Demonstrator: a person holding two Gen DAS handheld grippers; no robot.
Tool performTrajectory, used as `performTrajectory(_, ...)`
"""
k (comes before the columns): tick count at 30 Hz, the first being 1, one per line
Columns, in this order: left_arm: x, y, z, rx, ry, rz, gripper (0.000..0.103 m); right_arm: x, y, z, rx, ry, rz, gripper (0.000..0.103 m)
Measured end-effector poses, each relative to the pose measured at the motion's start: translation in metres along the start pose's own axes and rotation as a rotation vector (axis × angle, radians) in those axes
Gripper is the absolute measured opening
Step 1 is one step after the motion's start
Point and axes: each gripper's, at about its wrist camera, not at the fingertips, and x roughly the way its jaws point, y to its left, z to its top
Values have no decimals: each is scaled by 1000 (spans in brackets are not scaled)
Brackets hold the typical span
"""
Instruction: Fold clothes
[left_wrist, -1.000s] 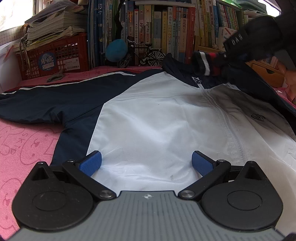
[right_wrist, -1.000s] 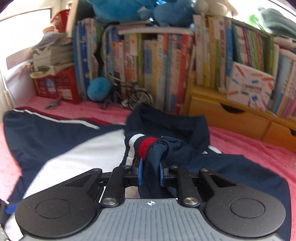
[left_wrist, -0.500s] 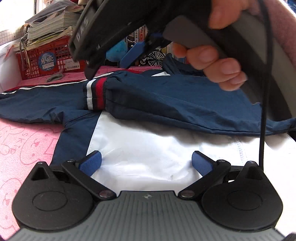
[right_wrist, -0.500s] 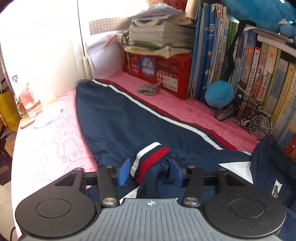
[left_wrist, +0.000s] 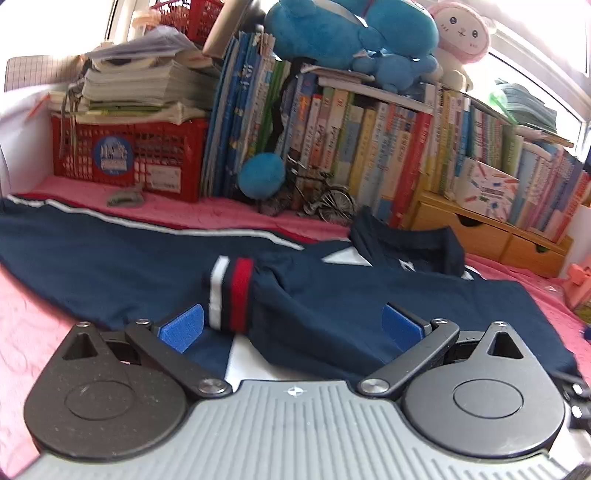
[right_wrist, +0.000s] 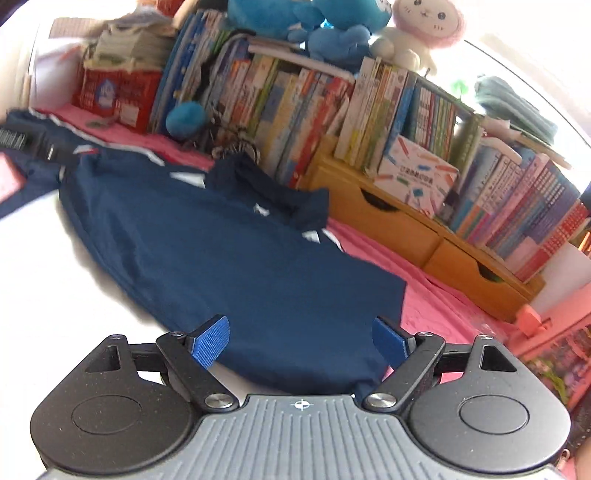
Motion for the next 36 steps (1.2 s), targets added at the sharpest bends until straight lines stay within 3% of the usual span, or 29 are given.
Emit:
performTrajectory(5, 64, -1, -4, 173, 106, 203, 103, 18, 11, -18, -31, 10, -59, 85)
performTrajectory(11, 79, 21, -5, 74, 169, 125, 103, 49, -20, -34, 81, 70, -305, 85)
performTrajectory(13, 79, 21, -5, 75, 170, 121, 103, 51, -42, -51, 138, 85, -386, 94)
performTrajectory(14, 79, 21, -6, 79, 170, 119, 103, 51, -53, -61, 179, 93, -368, 100)
performTrajectory(17, 79, 20, -6, 83, 171, 110, 103, 53, -66, -71, 240, 122, -321, 101)
performTrajectory(20, 80, 20, -5, 83, 172, 110, 103, 43, -61, -63, 172, 146, -277, 100)
performTrajectory(23, 80, 21, -5, 82, 172, 110, 103, 5, -52, -45, 125, 74, -151, 101)
performTrajectory(27, 81, 21, -5, 81, 173, 109, 103, -30, -34, -8, 130, -120, 29, 103)
performTrajectory(29, 81, 21, -5, 80, 173, 108, 103, -22, -21, 13, 122, -168, 93, 103)
performTrajectory(31, 81, 22, -5, 79, 173, 107, 103, 4, -6, 34, 124, -152, 120, 103)
performTrajectory(36, 81, 22, -5, 78, 173, 107, 103, 87, 14, 56, 246, 33, 201, 103)
